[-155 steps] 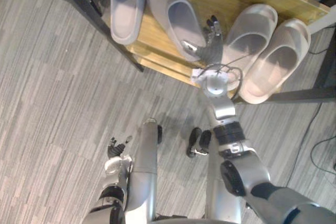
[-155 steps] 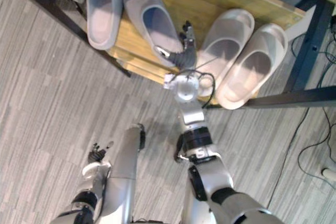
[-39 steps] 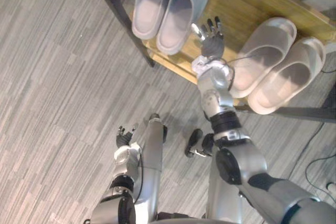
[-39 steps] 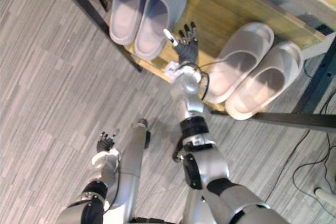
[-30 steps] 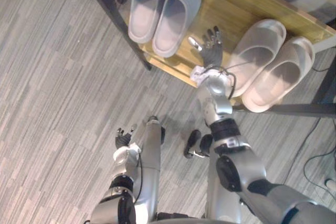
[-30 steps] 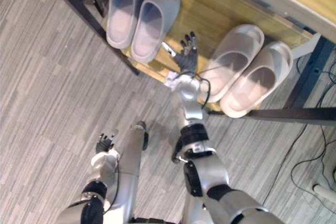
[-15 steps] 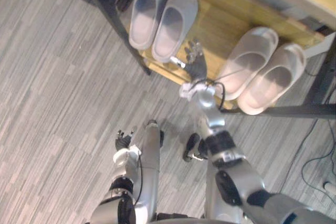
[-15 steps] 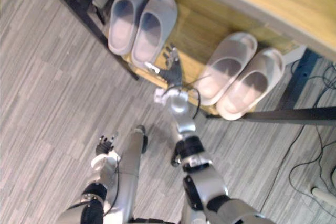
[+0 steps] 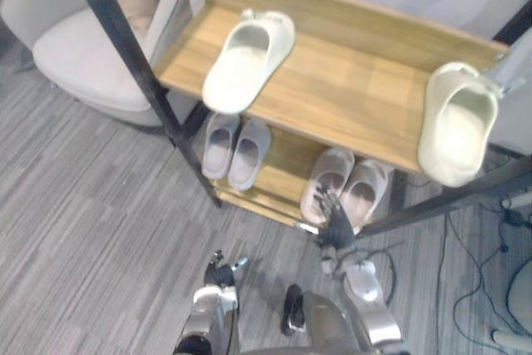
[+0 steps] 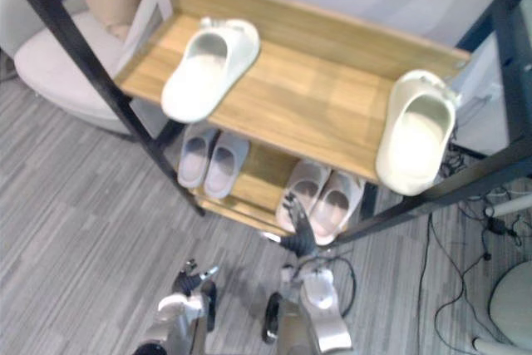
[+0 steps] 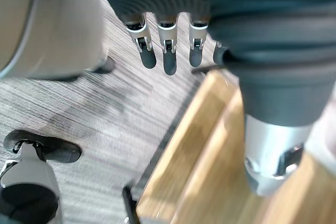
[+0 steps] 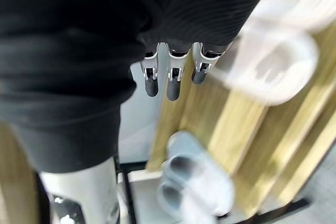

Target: Organize the slippers on the shoe rack

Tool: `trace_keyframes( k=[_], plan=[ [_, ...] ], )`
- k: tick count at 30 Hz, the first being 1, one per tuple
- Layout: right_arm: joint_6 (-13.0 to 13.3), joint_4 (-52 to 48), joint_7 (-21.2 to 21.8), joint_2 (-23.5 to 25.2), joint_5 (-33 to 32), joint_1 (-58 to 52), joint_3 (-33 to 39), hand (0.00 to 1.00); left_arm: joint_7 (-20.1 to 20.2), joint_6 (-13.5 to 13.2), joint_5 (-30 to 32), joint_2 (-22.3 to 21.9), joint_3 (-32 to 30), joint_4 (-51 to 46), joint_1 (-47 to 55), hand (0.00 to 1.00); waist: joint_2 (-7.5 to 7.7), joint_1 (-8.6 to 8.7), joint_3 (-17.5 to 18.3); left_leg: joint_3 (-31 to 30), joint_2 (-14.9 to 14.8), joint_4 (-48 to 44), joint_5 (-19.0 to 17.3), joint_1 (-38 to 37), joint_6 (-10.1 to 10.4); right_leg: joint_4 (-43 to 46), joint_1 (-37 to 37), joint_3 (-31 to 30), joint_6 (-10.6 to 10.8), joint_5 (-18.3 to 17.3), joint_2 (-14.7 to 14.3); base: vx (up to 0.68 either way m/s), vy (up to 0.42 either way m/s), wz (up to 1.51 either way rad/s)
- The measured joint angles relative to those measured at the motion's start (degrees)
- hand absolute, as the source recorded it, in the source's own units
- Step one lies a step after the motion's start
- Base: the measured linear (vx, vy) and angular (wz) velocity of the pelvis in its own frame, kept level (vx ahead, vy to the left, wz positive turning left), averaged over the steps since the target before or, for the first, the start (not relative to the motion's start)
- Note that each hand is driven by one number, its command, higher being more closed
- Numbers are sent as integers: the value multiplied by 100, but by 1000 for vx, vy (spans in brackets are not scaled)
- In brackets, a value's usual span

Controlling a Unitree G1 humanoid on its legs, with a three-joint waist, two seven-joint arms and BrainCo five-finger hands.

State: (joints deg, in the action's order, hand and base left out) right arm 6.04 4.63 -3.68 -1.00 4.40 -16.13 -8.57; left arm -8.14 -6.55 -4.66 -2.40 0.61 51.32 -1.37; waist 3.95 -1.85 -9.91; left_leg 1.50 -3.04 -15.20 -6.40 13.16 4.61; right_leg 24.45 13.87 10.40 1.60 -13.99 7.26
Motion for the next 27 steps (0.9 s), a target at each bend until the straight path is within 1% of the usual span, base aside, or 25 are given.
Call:
trace_keyframes(
  k=[1, 2, 3, 5, 6, 7, 9, 11, 14, 17, 19, 23, 24, 25, 26, 27],
  plan=[
    [-4, 285, 58, -5, 21, -75, 122, 0, 7, 54, 17, 72, 148, -256, 121, 0, -35, 23, 43, 17, 9, 269, 115, -213, 2, -201, -180, 10, 14, 78, -12, 110, 28, 0],
    [-8, 705, 86, -20, 22, -127, 336, 0, 74, 41, 25, 223, 433, -754, 379, 0, -97, 43, 90, 5, 21, 552, 225, -435, 0, -416, -374, 38, 45, 158, -27, 99, 28, 2],
    [-34, 1117, 116, -30, 21, -144, 532, 0, 134, -45, 0, 341, 613, -948, 533, 0, -169, 57, 168, 1, 27, 743, 300, -570, -6, -581, -493, 46, 58, 220, -39, 67, 32, 0],
    [-80, 1748, 114, -117, 22, -144, 812, 0, 263, -160, 96, 327, 596, -765, 585, 0, -278, 82, 260, 80, 26, 973, 369, -765, -35, -785, -634, -16, 86, 309, -68, 61, 40, -17],
    [-96, 2155, 106, -187, 18, -95, 830, 0, 275, -149, 187, 337, 551, -385, 530, 0, -345, 89, 299, 164, 24, 1087, 398, -884, -50, -884, -700, -108, 93, 367, -95, 44, 50, -35],
    [-99, 2432, 83, -226, 8, -73, 838, 0, 277, -115, 277, 353, 559, -126, 547, 0, -377, 107, 317, 237, 14, 1139, 405, -967, -54, -968, -764, -165, 93, 418, -118, 34, 45, -35],
    [-88, 2921, 19, -226, -20, -39, 885, 0, 269, -31, 424, 380, 673, 41, 513, 0, -377, 156, 333, 282, -4, 1256, 445, -1113, -57, -1120, -904, -221, 105, 511, -160, 4, 16, -22],
    [-83, 3206, -27, -134, -106, 75, 1044, 0, 266, -37, 513, 394, 784, 41, 454, 0, -370, 175, 344, 318, -27, 1368, 496, -1235, -61, -1290, -1018, -281, 101, 628, -208, -14, 7, -20],
    [-55, 3429, -98, -129, -264, 165, 1071, 0, 264, -51, 563, 382, 991, 36, 375, 0, -359, 196, 355, 427, -37, 1479, 538, -1406, -83, -1498, -1180, -360, 113, 762, -241, -35, 18, -17],
    [-5, 3551, -123, -128, -424, 197, 1093, 0, 274, -56, 569, 385, 1386, -22, 352, 0, -357, 218, 367, 435, -21, 1536, 560, -1494, -108, -1653, -1292, -382, 131, 822, -242, -41, 18, -3],
    [16, 3701, -125, -111, -510, 252, 1213, 0, 287, -55, 575, 447, 1773, -157, 349, 0, -364, 229, 381, 418, -10, 1647, 606, -1570, -128, -1751, -1370, -378, 143, 871, -249, -31, 13, 5],
    [21, 3763, -138, -109, -691, 261, 1289, 0, 353, -70, 682, 629, 2702, -977, 328, 0, -375, 242, 387, 400, 13, 1741, 669, -1609, -145, -1882, -1406, -383, 174, 951, -251, -17, 6, 1],
    [23, 3763, -141, -111, -693, 261, 1289, 0, 357, -73, 686, 639, 2792, -1054, 313, 0, -376, 246, 388, 397, 17, 1750, 671, -1618, -147, -1883, -1408, -386, 168, 956, -250, -10, 5, -5],
    [32, 3761, -144, -115, -694, 260, 1290, 0, 381, -78, 688, 650, 3048, -1286, 277, 0, -381, 265, 397, 390, 28, 1784, 687, -1637, -157, -1883, -1410, -392, 165, 960, -245, 13, 6, 4],
    [42, 3758, -145, -119, -700, 258, 1295, 0, 456, -87, 690, 680, 3417, -1765, 236, 0, -396, 305, 428, 343, 52, 1835, 720, -1637, -173, -1885, -1416, -368, 166, 961, -229, 23, 9, 11],
    [55, 3758, -145, -120, -708, 257, 1303, 0, 522, -127, 688, 713, 3644, -2160, 194, 0, -414, 327, 444, 305, 67, 1852, 731, -1638, -184, -1889, -1430, -345, 171, 958, -222, 29, 7, 16]
  ],
)
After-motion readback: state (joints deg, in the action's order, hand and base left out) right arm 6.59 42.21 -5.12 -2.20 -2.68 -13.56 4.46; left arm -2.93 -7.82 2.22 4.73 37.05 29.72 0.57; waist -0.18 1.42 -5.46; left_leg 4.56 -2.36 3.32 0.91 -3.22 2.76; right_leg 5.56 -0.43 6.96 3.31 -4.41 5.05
